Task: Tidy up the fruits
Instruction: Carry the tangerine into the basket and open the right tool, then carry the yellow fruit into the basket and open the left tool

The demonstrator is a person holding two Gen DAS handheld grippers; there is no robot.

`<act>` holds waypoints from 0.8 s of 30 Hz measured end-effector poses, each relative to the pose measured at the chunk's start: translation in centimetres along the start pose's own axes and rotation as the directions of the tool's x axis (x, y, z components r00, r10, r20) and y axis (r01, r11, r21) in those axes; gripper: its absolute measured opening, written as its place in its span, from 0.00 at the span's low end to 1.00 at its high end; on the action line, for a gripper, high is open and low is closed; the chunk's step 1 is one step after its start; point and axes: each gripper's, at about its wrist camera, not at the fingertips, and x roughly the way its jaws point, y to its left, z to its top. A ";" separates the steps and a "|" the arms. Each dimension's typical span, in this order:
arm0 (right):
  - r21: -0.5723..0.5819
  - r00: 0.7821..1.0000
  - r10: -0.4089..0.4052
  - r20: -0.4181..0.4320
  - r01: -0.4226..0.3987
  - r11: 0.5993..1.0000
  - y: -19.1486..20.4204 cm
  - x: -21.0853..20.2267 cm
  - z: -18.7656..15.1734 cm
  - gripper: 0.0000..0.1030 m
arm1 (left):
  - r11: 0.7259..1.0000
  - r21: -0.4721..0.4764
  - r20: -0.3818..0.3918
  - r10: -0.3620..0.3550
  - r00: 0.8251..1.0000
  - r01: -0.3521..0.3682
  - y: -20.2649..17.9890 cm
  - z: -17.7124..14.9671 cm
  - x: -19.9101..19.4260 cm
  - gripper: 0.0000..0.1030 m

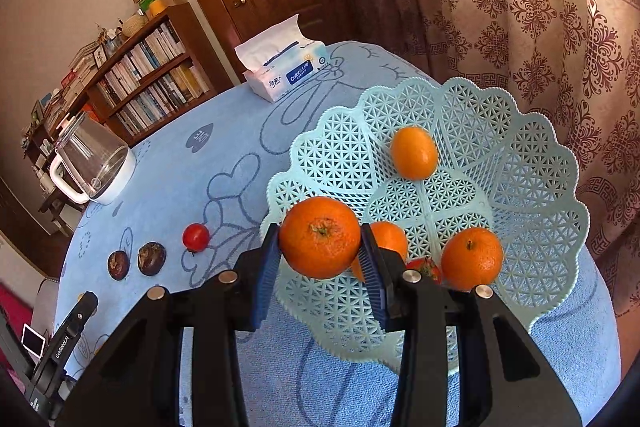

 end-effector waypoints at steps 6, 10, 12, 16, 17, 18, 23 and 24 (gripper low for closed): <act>0.013 0.999 -0.018 0.029 0.018 1.000 -0.2 0.0 -0.1 0.49 | 1.000 0.001 0.001 -0.001 1.000 0.001 0.0 0.0 0.0 0.26; 0.006 0.996 -0.061 0.068 0.060 0.998 -0.5 -0.7 -0.4 0.49 | 1.000 0.002 0.001 0.000 1.000 0.000 0.0 0.0 0.1 0.26; -0.004 0.989 -0.101 0.111 0.102 0.995 -0.6 -1.3 -0.7 0.49 | 1.000 0.001 0.000 0.000 1.000 0.000 0.0 0.0 0.1 0.26; -0.025 0.967 -0.169 0.189 0.177 0.984 -0.7 -2.2 -1.2 0.55 | 1.000 -0.003 -0.011 -0.020 1.000 0.020 0.0 -0.1 0.3 0.26; -0.023 0.962 -0.181 0.204 0.190 0.982 -0.8 -2.3 -1.2 0.56 | 0.999 -0.009 -0.019 -0.032 0.999 0.031 0.1 -0.1 0.3 0.26; -0.022 0.957 -0.193 0.218 0.202 0.979 -0.9 -2.4 -1.2 0.56 | 0.999 -0.013 -0.023 -0.040 0.999 0.039 0.1 -0.1 0.4 0.26; -0.032 0.942 -0.222 0.252 0.238 0.971 -1.4 -2.6 -1.1 0.56 | 0.997 -0.025 -0.033 -0.073 0.997 0.072 0.2 -0.1 0.4 0.26; -0.031 0.941 -0.223 0.253 0.239 0.971 -1.5 -2.6 -1.0 0.56 | 0.996 -0.027 -0.034 -0.081 0.996 0.080 0.2 -0.1 0.4 0.26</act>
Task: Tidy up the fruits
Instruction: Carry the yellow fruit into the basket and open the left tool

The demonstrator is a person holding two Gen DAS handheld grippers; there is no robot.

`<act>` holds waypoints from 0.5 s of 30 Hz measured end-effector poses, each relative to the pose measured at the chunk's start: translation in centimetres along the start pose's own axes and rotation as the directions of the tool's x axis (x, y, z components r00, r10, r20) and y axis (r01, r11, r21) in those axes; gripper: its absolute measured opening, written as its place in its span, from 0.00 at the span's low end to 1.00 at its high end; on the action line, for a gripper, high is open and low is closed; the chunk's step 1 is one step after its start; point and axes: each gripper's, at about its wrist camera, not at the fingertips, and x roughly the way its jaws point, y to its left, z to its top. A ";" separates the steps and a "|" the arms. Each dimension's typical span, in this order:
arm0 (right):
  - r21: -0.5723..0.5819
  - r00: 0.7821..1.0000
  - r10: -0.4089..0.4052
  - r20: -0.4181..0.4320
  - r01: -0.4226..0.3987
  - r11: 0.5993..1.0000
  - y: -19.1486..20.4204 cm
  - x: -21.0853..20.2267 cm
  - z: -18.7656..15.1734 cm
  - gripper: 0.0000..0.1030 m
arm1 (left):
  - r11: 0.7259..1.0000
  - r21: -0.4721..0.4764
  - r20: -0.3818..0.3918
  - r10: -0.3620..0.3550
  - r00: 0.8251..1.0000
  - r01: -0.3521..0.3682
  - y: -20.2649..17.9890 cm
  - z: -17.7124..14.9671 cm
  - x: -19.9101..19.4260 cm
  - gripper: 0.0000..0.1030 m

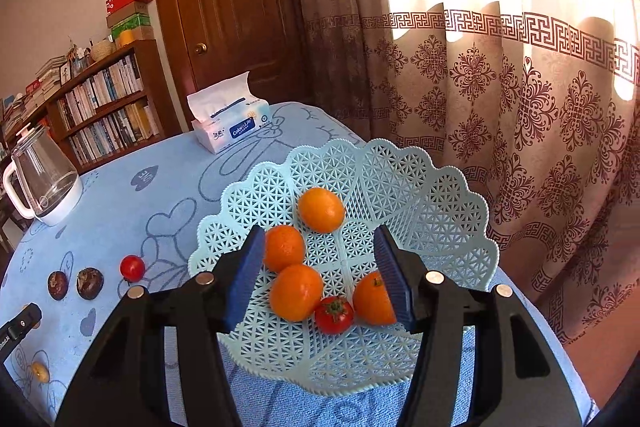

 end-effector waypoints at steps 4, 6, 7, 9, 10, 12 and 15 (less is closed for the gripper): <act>0.005 1.000 -0.010 0.014 0.010 1.000 -0.7 0.0 0.4 0.56 | 0.999 -0.005 -0.003 -0.036 0.999 0.036 -0.1 0.0 0.0 0.26; 0.000 0.999 -0.022 0.029 0.022 1.000 -0.9 -0.1 0.7 0.56 | 0.999 -0.003 0.000 -0.043 0.999 0.043 -0.1 0.0 -0.1 0.26; -0.002 0.999 -0.031 0.039 0.031 1.000 -1.1 -0.2 0.8 0.57 | 0.999 0.001 0.003 -0.045 0.999 0.045 -0.2 -0.1 0.0 0.26; -0.003 0.997 -0.046 0.056 0.047 0.999 -1.4 -0.3 0.8 0.62 | 0.999 0.010 0.009 -0.050 0.999 0.050 -0.5 -0.1 -0.1 0.26; 0.002 0.997 -0.052 0.064 0.052 0.999 -1.5 -0.3 0.7 0.66 | 0.998 0.015 0.012 -0.054 0.998 0.053 -0.6 -0.2 -0.1 0.26; 0.007 0.995 -0.064 0.073 0.064 0.998 -1.8 -0.3 0.4 0.66 | 0.998 0.027 0.017 -0.056 0.998 0.055 -0.8 -0.2 -0.2 0.26; 0.012 0.995 -0.070 0.078 0.069 0.998 -2.0 -0.1 -0.1 0.66 | 0.998 0.042 0.017 -0.047 0.999 0.046 -1.1 -0.3 0.0 0.26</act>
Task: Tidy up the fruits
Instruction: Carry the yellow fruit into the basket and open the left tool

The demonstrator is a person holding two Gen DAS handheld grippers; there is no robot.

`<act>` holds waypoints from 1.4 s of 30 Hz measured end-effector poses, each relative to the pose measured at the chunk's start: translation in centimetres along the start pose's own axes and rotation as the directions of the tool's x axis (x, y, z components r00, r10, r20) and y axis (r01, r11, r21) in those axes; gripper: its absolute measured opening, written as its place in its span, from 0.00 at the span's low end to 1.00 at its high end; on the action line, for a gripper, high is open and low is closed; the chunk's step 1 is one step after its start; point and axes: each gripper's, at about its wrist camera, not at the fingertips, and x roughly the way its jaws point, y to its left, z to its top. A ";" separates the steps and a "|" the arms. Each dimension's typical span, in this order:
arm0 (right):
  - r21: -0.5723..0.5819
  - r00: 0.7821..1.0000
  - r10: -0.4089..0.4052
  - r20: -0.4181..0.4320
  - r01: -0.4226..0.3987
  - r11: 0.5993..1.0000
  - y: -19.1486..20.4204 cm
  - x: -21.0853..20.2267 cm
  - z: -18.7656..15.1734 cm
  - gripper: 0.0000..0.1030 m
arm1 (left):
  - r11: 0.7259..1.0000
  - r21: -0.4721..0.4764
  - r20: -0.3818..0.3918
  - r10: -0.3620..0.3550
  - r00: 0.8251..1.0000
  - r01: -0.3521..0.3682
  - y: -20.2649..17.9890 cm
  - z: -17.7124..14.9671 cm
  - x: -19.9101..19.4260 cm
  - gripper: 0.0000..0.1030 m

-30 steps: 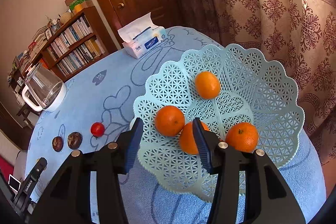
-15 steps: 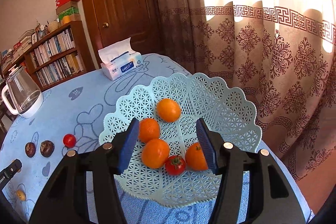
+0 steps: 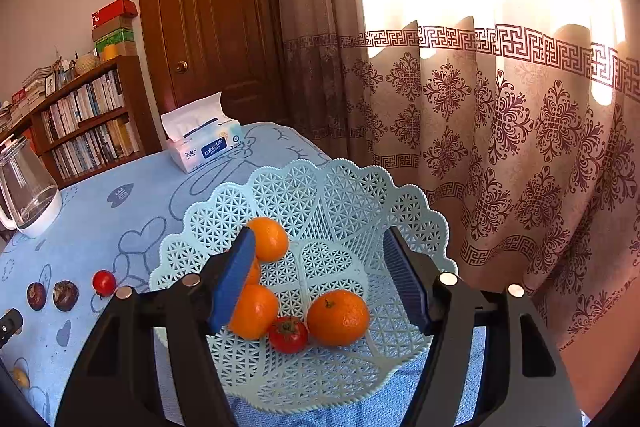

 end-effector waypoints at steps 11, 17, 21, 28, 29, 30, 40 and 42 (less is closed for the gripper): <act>0.075 0.999 0.042 -0.006 -0.041 0.996 -2.5 0.0 1.6 0.80 | 0.997 0.076 -0.040 0.005 0.999 -0.002 -3.0 -0.1 0.2 0.26; 0.115 0.999 0.051 -0.016 -0.049 0.992 -4.2 0.6 1.8 0.81 | 0.986 0.128 -0.091 -0.095 0.991 0.107 -7.5 -0.3 0.5 0.26; 0.144 0.998 0.063 -0.018 -0.060 0.988 -4.7 0.9 1.3 0.81 | 0.967 0.178 -0.114 -0.161 0.980 0.179 -11.3 -0.4 0.9 0.26; 0.198 0.999 0.052 0.006 -0.052 0.979 -5.5 0.7 0.7 0.87 | 0.934 0.223 -0.157 -0.248 0.956 0.279 -16.6 0.0 2.6 0.26; 0.207 0.999 0.049 0.011 -0.050 0.977 -5.7 0.6 0.6 0.92 | 0.931 0.225 -0.164 -0.255 0.953 0.287 -17.2 0.0 2.9 0.26; 0.218 0.999 0.050 0.016 -0.052 0.975 -5.9 0.5 0.5 0.96 | 0.928 0.226 -0.172 -0.262 0.950 0.297 -17.8 0.1 3.2 0.26; 0.330 1.000 0.016 0.007 -0.017 0.944 -8.0 1.0 0.3 0.97 | 0.906 0.274 -0.213 -0.271 0.939 0.324 -21.8 -0.6 5.7 0.26; 0.350 1.000 0.014 0.000 -0.013 0.937 -8.4 1.2 0.2 0.97 | 0.904 0.277 -0.220 -0.269 0.938 0.324 -22.1 -0.8 6.2 0.26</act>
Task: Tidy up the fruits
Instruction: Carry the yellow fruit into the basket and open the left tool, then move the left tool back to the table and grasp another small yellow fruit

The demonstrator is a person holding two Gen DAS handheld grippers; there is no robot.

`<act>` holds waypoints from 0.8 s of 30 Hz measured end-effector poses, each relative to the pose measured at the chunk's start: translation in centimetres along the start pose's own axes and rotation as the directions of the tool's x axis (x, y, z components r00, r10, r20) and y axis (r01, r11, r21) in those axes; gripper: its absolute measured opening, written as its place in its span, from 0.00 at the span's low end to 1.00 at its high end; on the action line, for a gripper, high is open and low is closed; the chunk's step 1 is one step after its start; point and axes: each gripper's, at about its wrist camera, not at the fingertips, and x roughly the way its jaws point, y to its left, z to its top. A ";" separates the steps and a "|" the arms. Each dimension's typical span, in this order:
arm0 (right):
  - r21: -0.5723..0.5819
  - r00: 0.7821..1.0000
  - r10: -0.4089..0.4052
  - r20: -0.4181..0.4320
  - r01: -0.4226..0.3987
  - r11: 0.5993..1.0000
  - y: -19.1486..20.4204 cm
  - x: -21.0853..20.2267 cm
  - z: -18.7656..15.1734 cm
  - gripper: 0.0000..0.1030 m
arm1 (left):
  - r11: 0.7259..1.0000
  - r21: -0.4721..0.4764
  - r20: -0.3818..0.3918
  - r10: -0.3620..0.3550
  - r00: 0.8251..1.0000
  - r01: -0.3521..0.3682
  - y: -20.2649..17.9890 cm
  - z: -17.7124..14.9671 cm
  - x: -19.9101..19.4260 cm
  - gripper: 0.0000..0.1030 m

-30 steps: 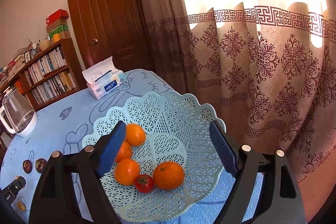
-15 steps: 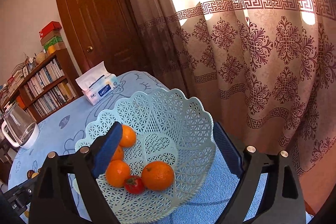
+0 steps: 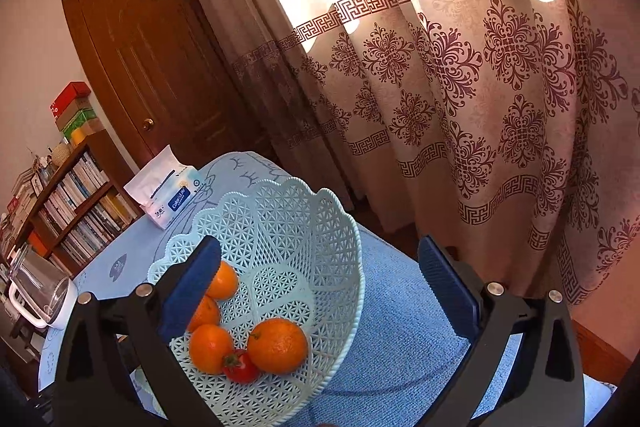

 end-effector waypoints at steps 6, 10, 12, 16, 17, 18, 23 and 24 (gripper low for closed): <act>-0.012 1.000 0.002 0.010 -0.002 1.000 0.1 -0.1 0.0 0.97 | 1.000 0.004 -0.029 0.007 1.000 -0.007 0.0 -0.2 1.2 0.39; -0.012 1.000 0.000 0.017 0.000 1.000 0.2 -0.2 0.0 0.97 | 0.999 0.018 -0.011 -0.035 0.999 0.035 -0.1 -0.4 0.7 0.63; -0.006 1.000 -0.003 0.020 0.003 1.000 0.1 -0.2 0.1 0.97 | 0.999 0.044 0.007 -0.028 1.000 0.028 -0.5 -0.5 0.2 0.73; 0.012 0.999 -0.014 0.043 0.013 1.000 -0.2 -0.6 0.2 0.97 | 0.997 0.072 0.058 0.009 0.998 -0.013 -0.6 -0.9 -0.9 0.85; 0.016 0.999 -0.015 0.046 0.015 1.000 -0.3 -0.6 0.2 0.97 | 0.998 0.069 0.057 0.011 0.998 -0.015 -0.4 -1.0 -1.0 0.85; 0.018 0.999 -0.016 0.047 0.015 1.000 -0.3 -0.6 0.2 0.97 | 0.998 0.063 0.058 0.016 0.998 -0.019 -0.2 -1.1 -1.2 0.85; 0.008 0.998 -0.020 0.056 0.020 1.000 -0.3 -0.8 0.1 0.97 | 0.999 0.019 0.060 0.050 0.997 -0.051 1.4 -1.5 -2.0 0.85; 0.004 0.998 -0.023 0.064 0.023 1.000 -0.2 -0.9 0.1 0.97 | 0.998 0.006 0.058 0.058 0.997 -0.059 1.8 -1.7 -2.1 0.85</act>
